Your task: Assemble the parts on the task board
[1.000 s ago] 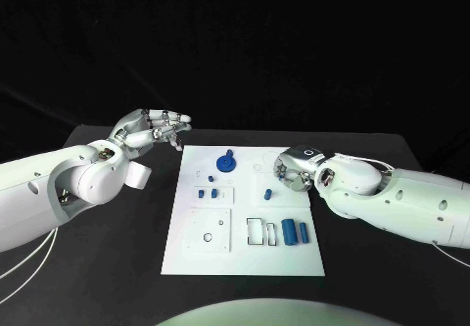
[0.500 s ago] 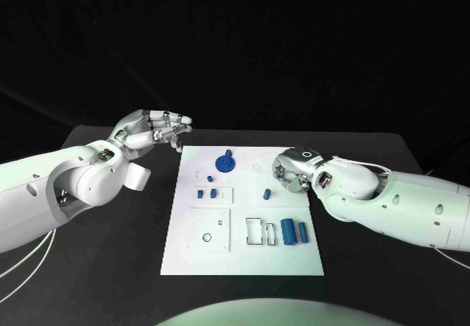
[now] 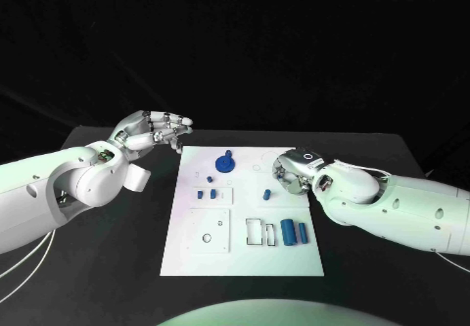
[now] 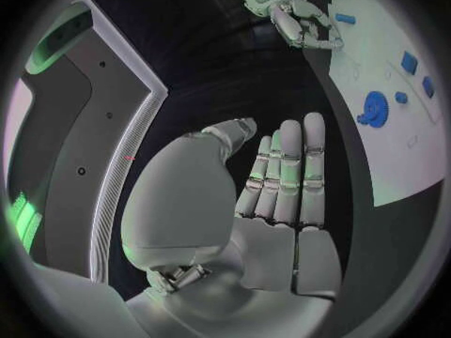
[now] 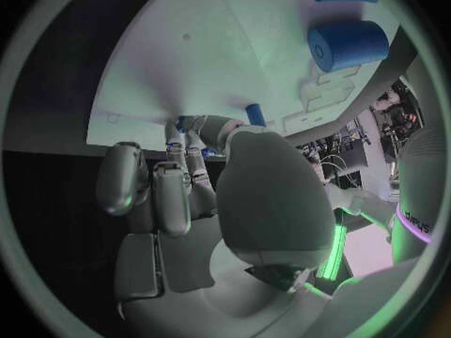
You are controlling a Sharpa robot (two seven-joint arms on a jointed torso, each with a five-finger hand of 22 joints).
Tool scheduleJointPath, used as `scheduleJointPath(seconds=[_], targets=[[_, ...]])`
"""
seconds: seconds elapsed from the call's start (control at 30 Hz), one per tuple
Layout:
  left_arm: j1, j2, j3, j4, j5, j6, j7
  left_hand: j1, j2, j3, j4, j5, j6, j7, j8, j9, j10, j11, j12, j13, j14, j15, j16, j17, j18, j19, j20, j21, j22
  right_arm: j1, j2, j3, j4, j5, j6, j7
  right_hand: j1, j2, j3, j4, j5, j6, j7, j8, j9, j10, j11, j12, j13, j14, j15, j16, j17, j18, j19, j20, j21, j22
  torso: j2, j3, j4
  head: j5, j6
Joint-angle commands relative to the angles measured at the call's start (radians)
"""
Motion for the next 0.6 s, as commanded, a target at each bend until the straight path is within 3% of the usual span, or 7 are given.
scheduleJointPath(seconds=[0.03,0.6], targets=[[0.001,0.001,0.001,0.002,-0.01,0.024,0.004,0.004,0.004,-0.004,0.0,-0.002,-0.008,0.0,0.0,-0.001,-0.005,-0.001,0.003,-0.001,-0.008,0.002,-0.007,-0.001,0.014,0.004,0.002,-0.006,-0.001,-0.001,-0.003,0.0,0.008,-0.013,-0.034,-0.009,-0.001,0.008,0.001,-0.006,0.004,0.007,-0.003,0.005,0.001,0.056,-0.051,0.003,0.001,0.04,-0.005,0.003,0.001,-0.012,0.01,-0.001,0.005,0.068,0.0,0.0006,-0.0003,0.001,-0.001],[0.001,-0.003,0.001,-0.004,-0.035,0.054,0.001,0.013,0.009,0.0,-0.007,0.004,-0.01,0.003,0.002,-0.001,-0.023,0.003,-0.001,-0.005,-0.012,0.005,-0.014,-0.004,0.015,0.005,0.003,-0.012,-0.005,0.016,-0.051,0.005,0.061,0.035,-0.023,-0.006,-0.003,0.008,0.003,-0.008,0.003,0.008,-0.003,0.006,0.003,0.058,-0.052,0.002,0.002,0.04,-0.005,0.003,0.001,-0.013,0.012,-0.001,0.01,0.072,-0.001,-0.0008,-0.001,0.001,-0.003]])
